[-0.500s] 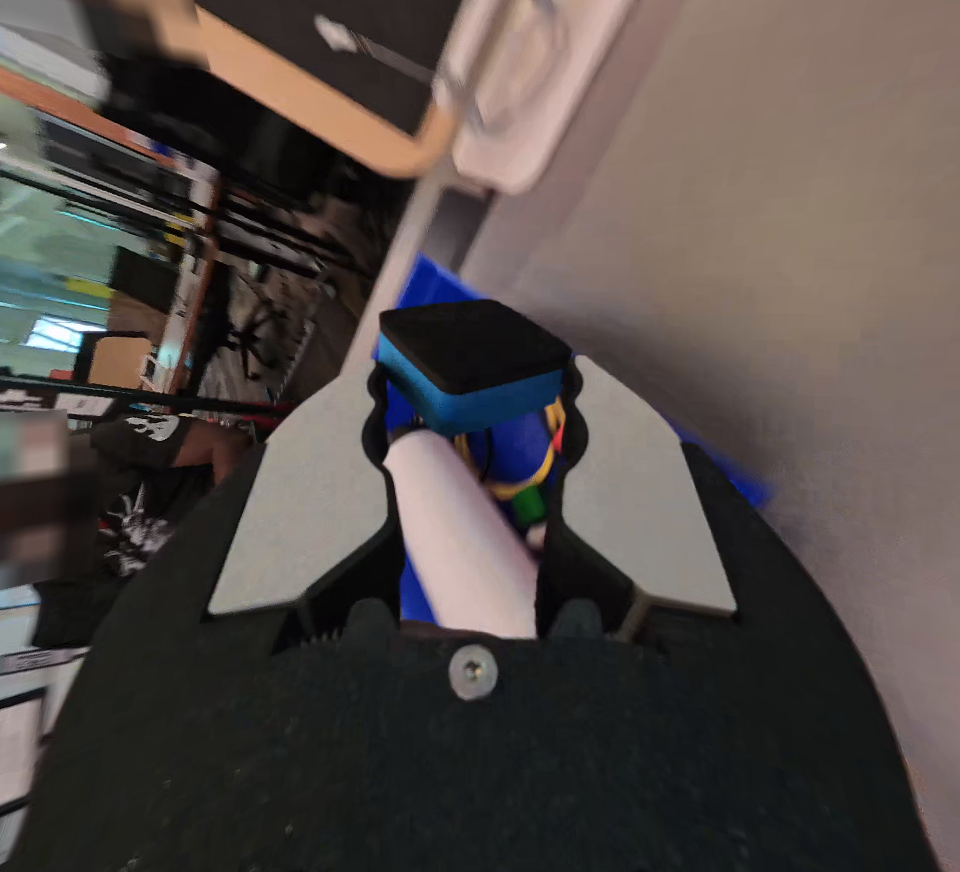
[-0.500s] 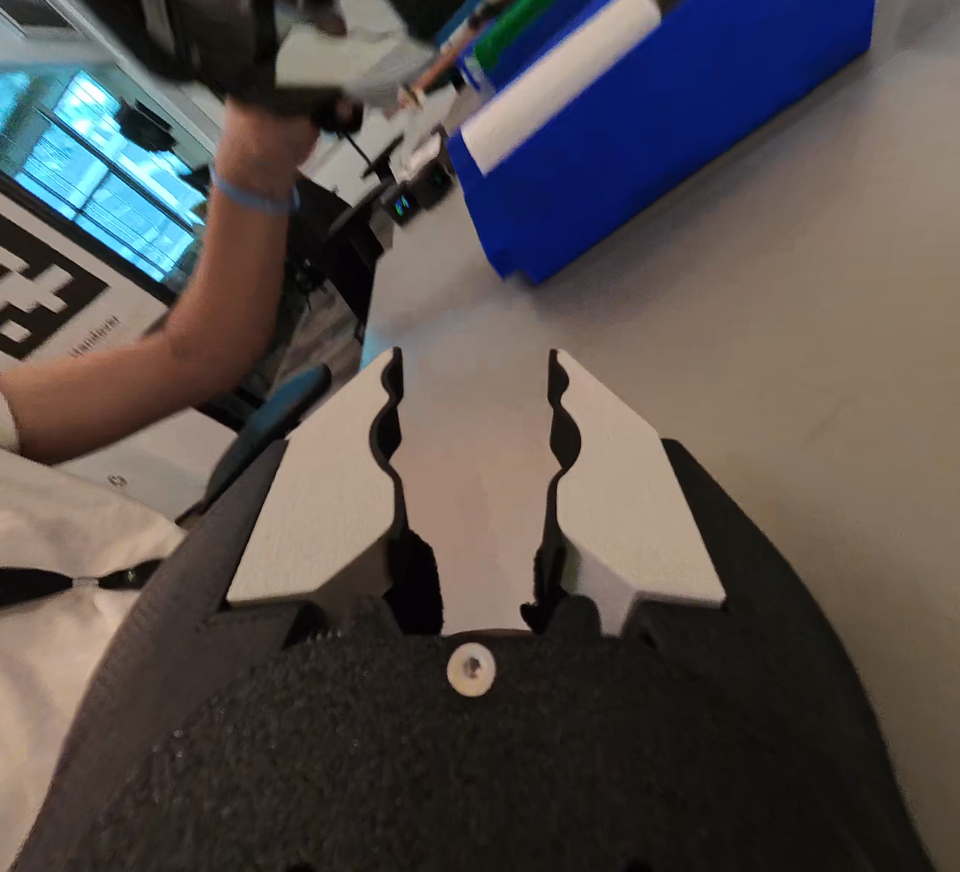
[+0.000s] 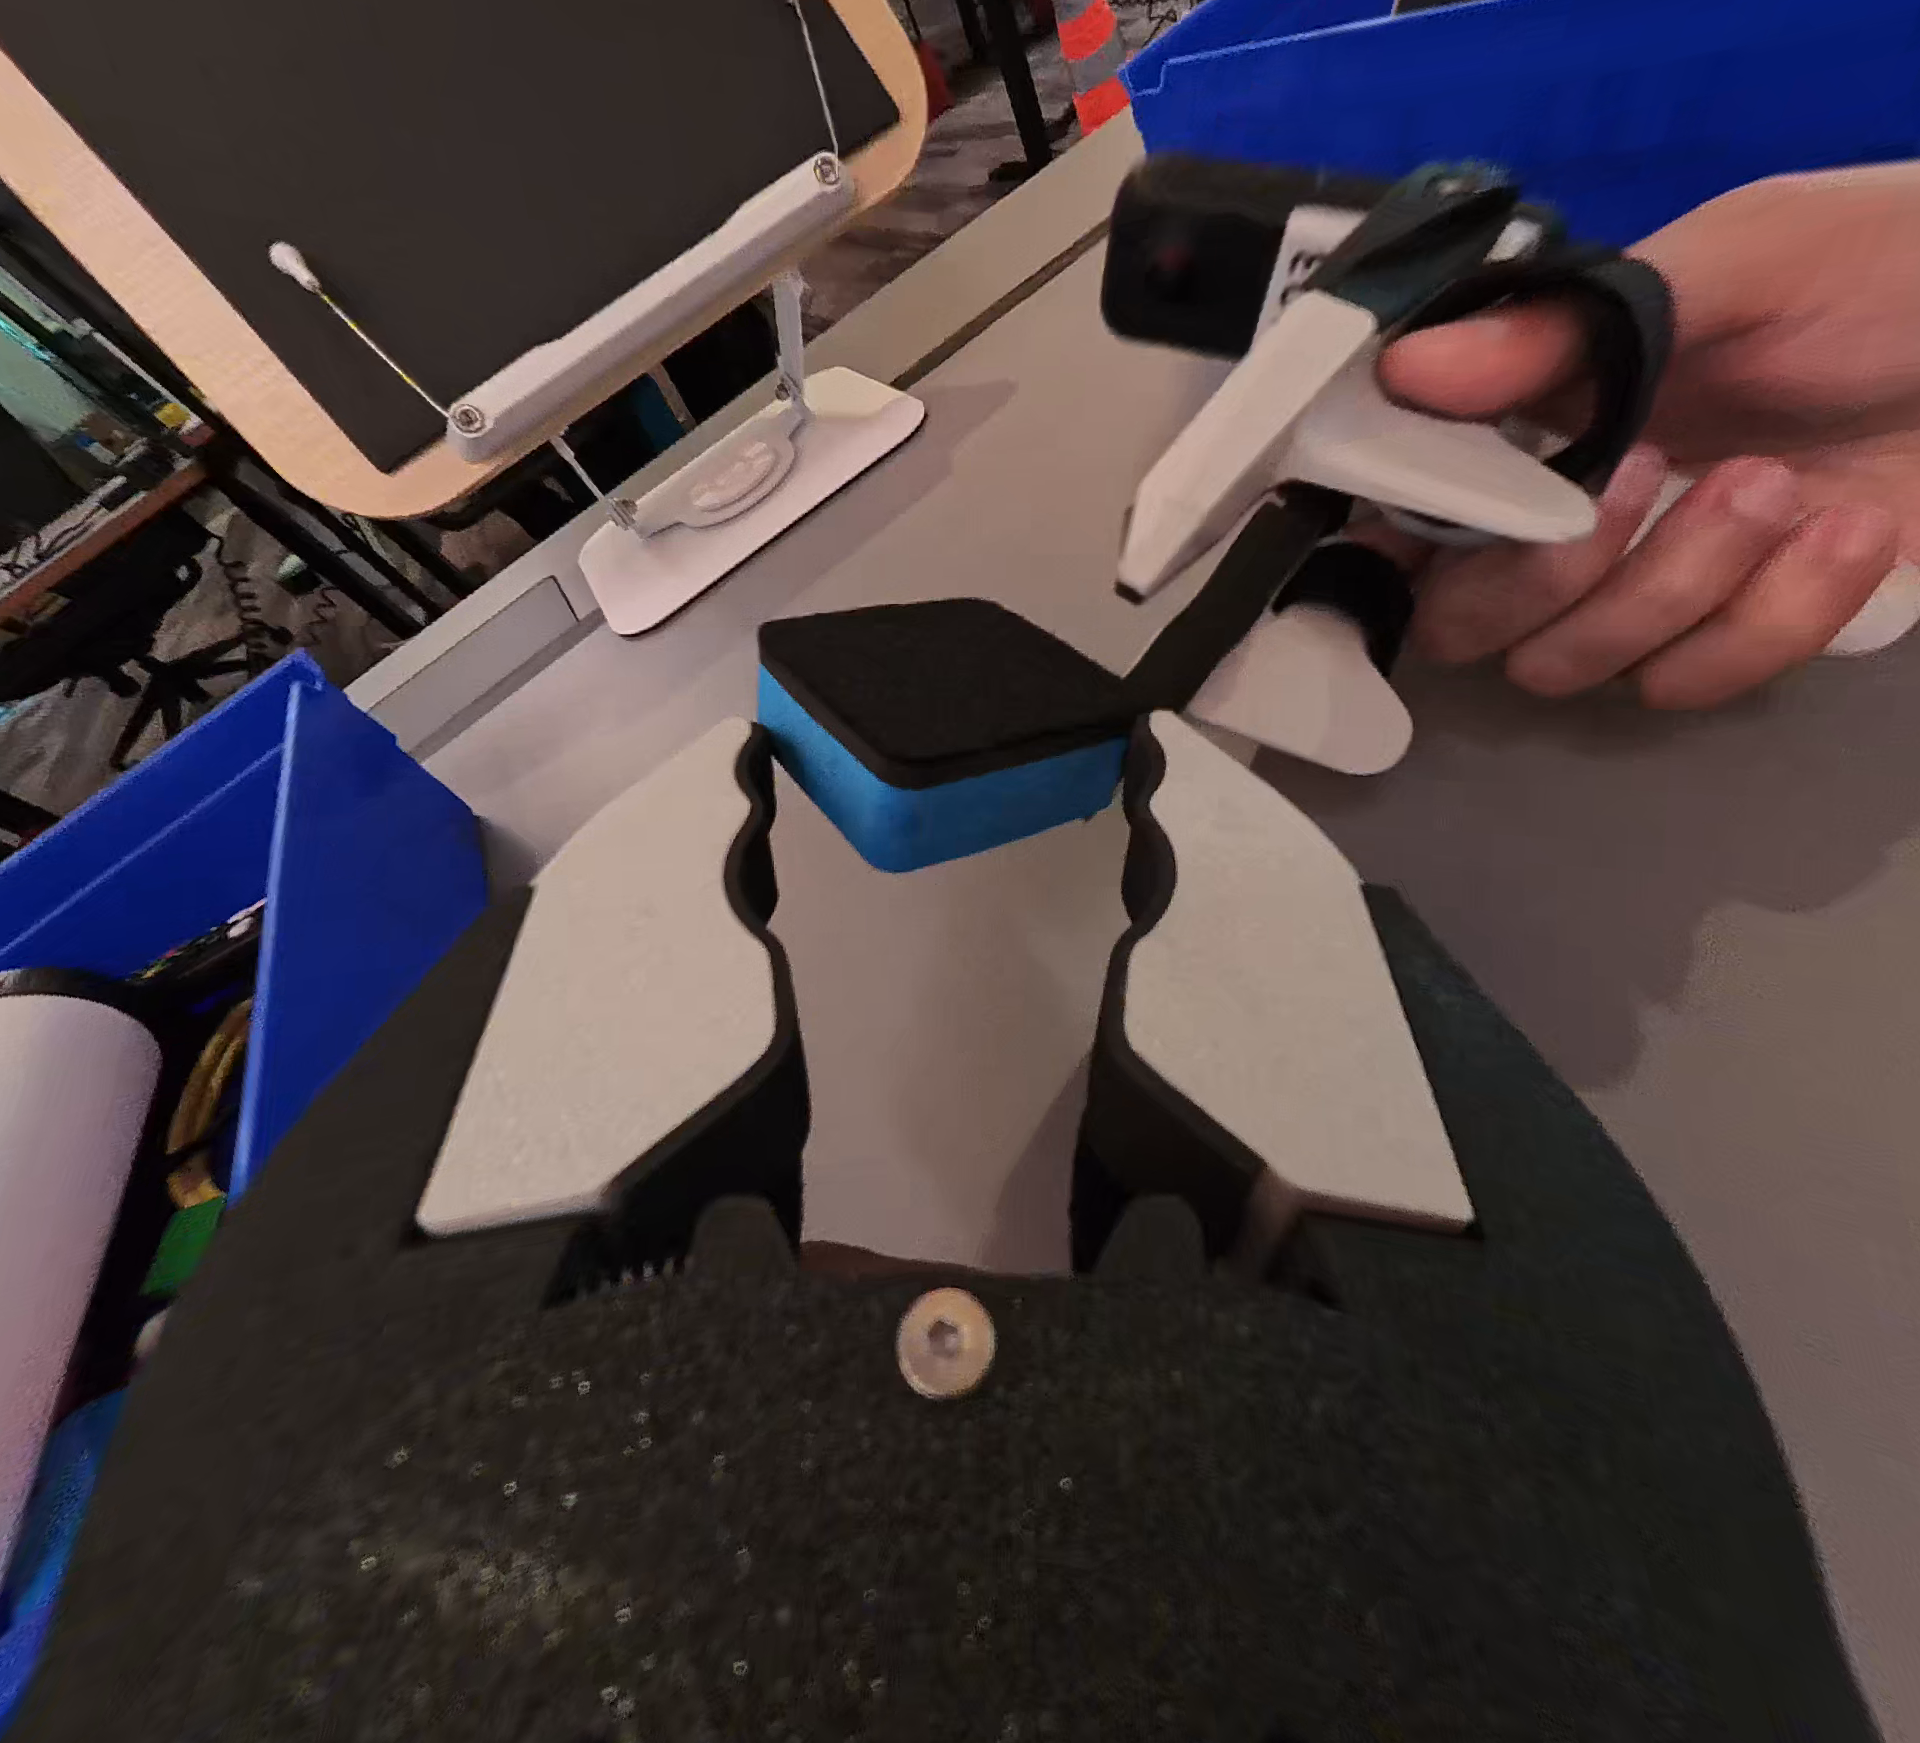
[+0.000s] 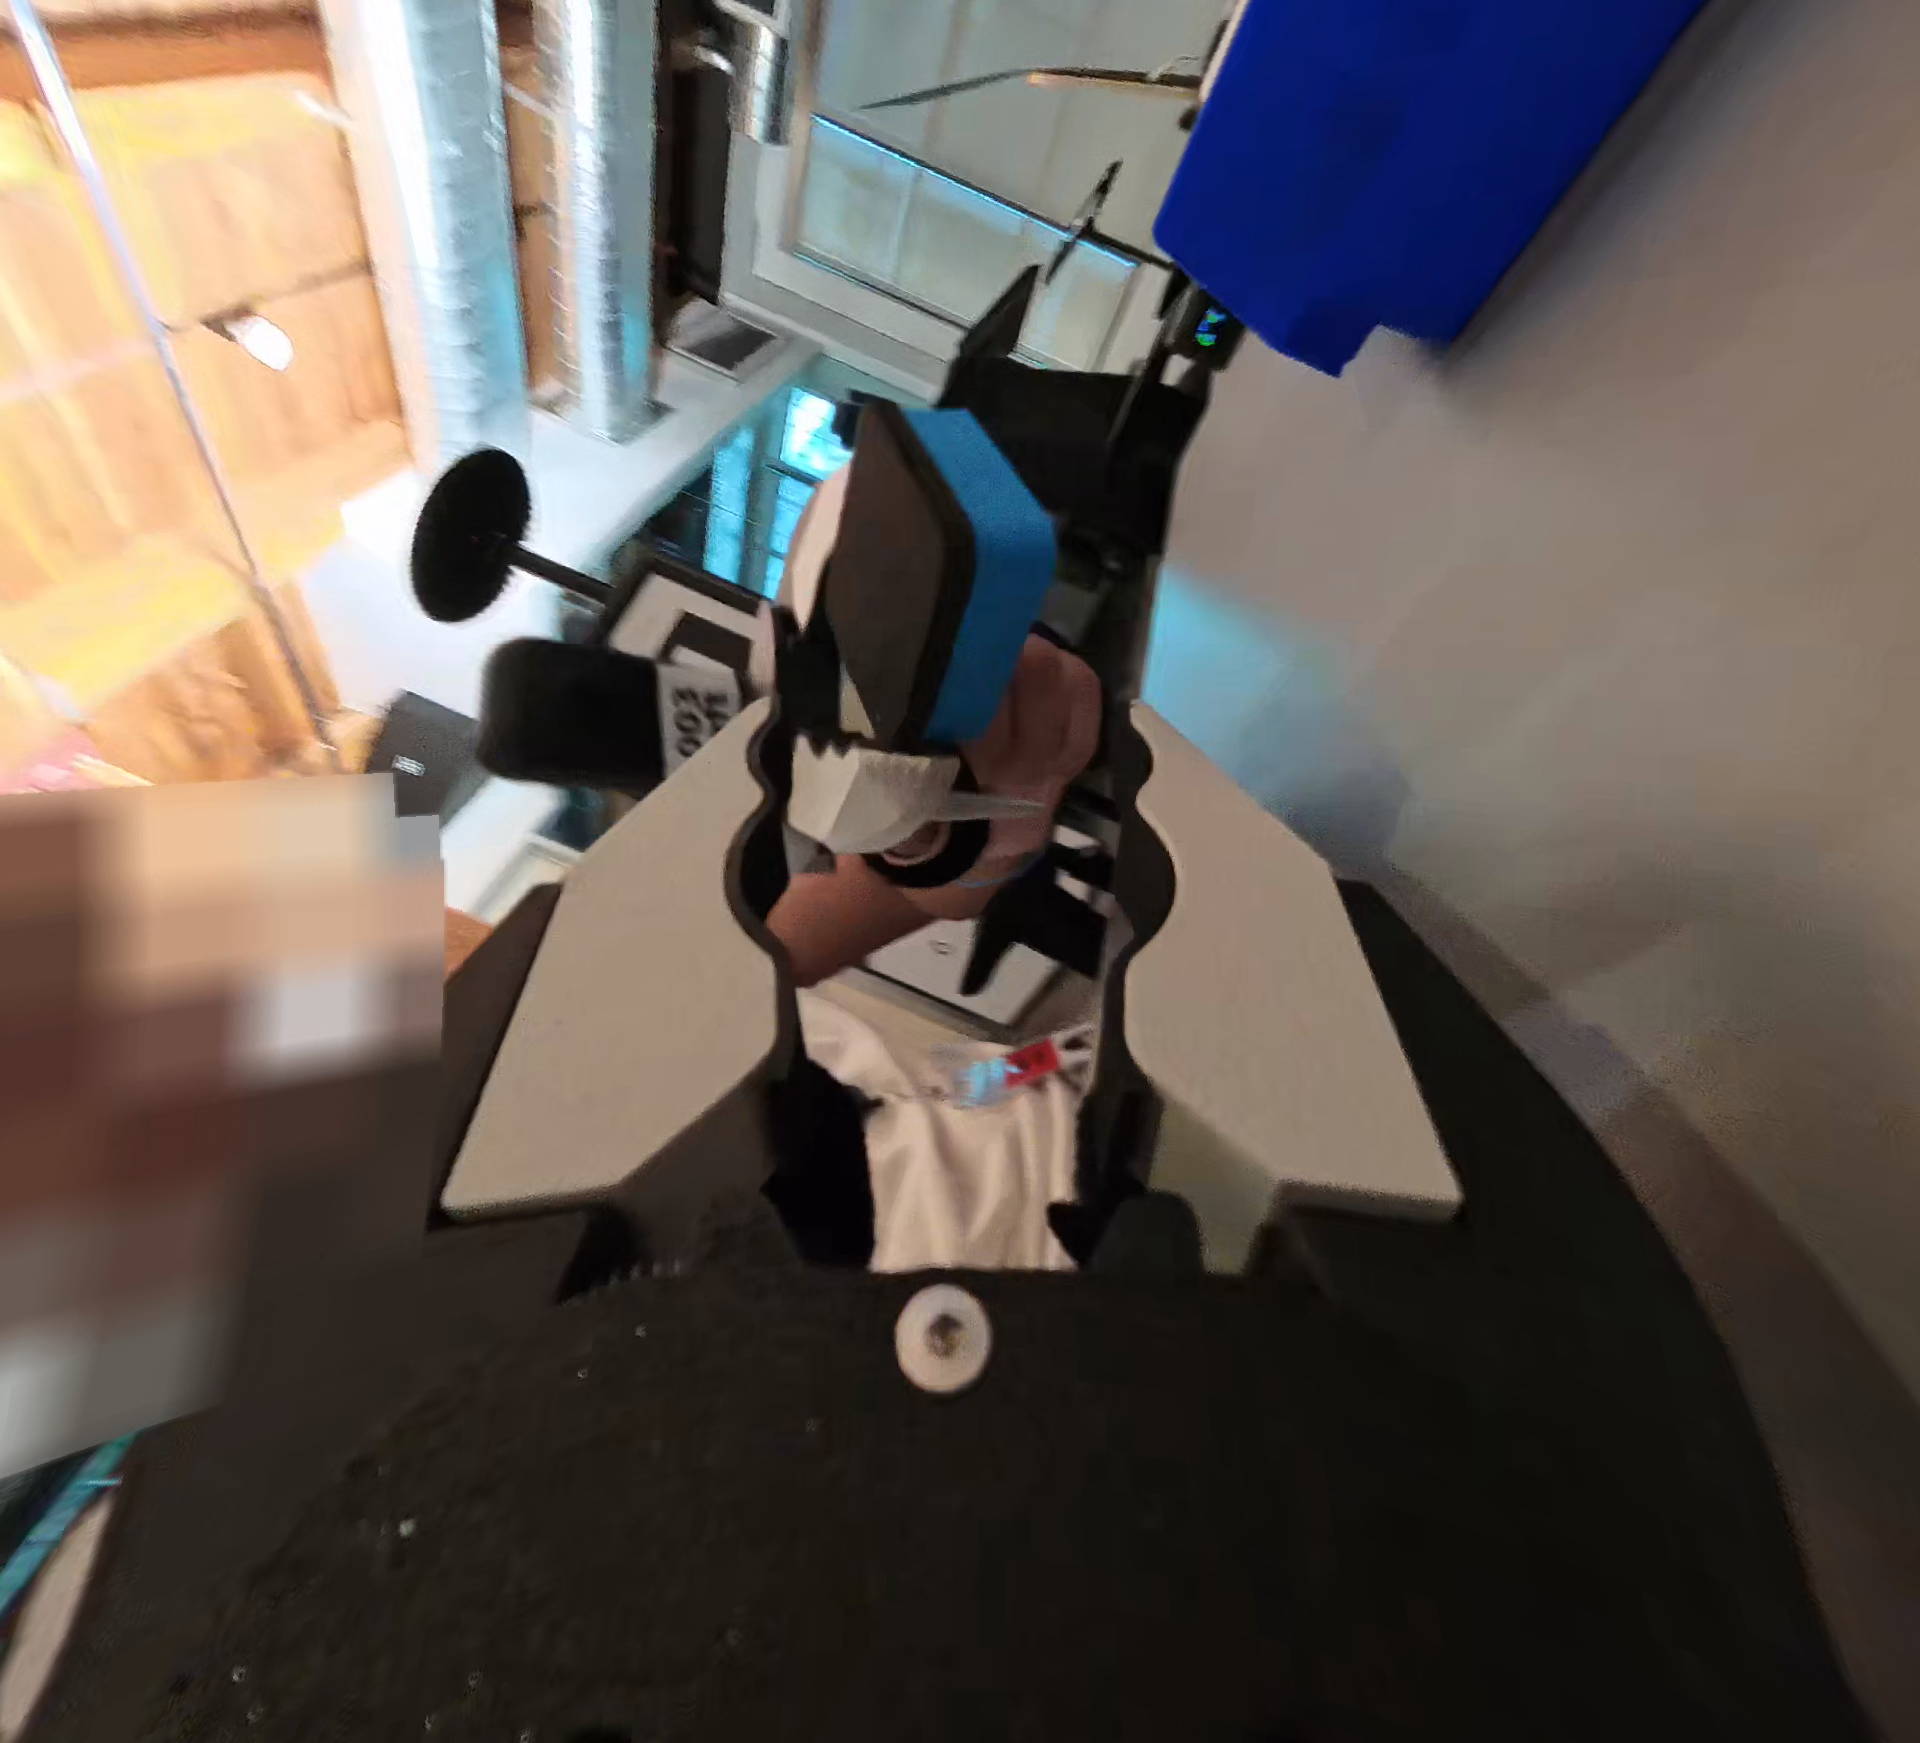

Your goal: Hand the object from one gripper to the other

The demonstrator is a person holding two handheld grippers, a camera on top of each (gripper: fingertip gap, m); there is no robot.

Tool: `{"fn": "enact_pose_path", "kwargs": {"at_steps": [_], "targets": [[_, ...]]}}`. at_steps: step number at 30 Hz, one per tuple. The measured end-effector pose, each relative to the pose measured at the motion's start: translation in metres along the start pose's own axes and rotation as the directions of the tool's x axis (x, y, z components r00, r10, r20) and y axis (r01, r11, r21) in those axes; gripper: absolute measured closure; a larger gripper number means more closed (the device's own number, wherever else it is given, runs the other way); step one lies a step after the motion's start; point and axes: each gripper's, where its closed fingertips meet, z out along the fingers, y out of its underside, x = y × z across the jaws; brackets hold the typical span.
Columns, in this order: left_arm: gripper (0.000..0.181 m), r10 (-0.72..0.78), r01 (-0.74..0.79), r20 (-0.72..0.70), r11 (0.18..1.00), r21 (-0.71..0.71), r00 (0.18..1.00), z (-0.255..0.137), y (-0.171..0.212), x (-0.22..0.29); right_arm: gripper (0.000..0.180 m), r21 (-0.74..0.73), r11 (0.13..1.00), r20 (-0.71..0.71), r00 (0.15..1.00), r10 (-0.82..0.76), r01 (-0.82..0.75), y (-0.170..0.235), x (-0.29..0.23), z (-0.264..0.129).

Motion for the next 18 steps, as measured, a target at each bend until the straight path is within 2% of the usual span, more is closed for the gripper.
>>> {"fn": "enact_pose_path", "kwargs": {"at_steps": [2, 6, 7, 9, 15, 18], "targets": [[0.116, 0.017, -0.018, 0.007, 0.999, 0.038, 1.0, -0.002, -0.003, 0.003, 0.119, 0.033, 0.997, 0.051, 0.996, 0.074, -0.075, -0.007, 0.001, 0.002], [0.116, 0.032, -0.033, 0.013, 0.997, 0.076, 0.999, -0.006, -0.007, 0.007, 0.134, 0.051, 0.993, 0.126, 0.987, 0.096, -0.103, -0.016, -0.005, 0.006], [0.116, 0.036, -0.038, 0.027, 0.996, 0.086, 0.999, -0.007, -0.009, 0.006, 0.153, 0.045, 0.994, 0.148, 0.985, 0.088, -0.096, -0.015, -0.009, 0.006], [0.116, 0.034, -0.036, 0.029, 0.994, 0.098, 0.999, -0.007, -0.01, 0.006, 0.157, 0.044, 0.995, 0.151, 0.985, 0.078, -0.086, -0.015, -0.012, 0.006], [0.116, 0.012, -0.012, -0.003, 0.997, 0.078, 1.0, -0.002, -0.001, 0.012, 0.158, 0.049, 0.999, 0.028, 1.0, 0.014, -0.015, -0.012, -0.004, -0.001], [0.123, -0.013, 0.015, -0.051, 0.999, 0.043, 0.999, 0.002, 0.01, 0.016, 0.159, 0.062, 0.996, -0.121, 0.991, -0.051, 0.059, -0.017, 0.011, -0.01]]}}
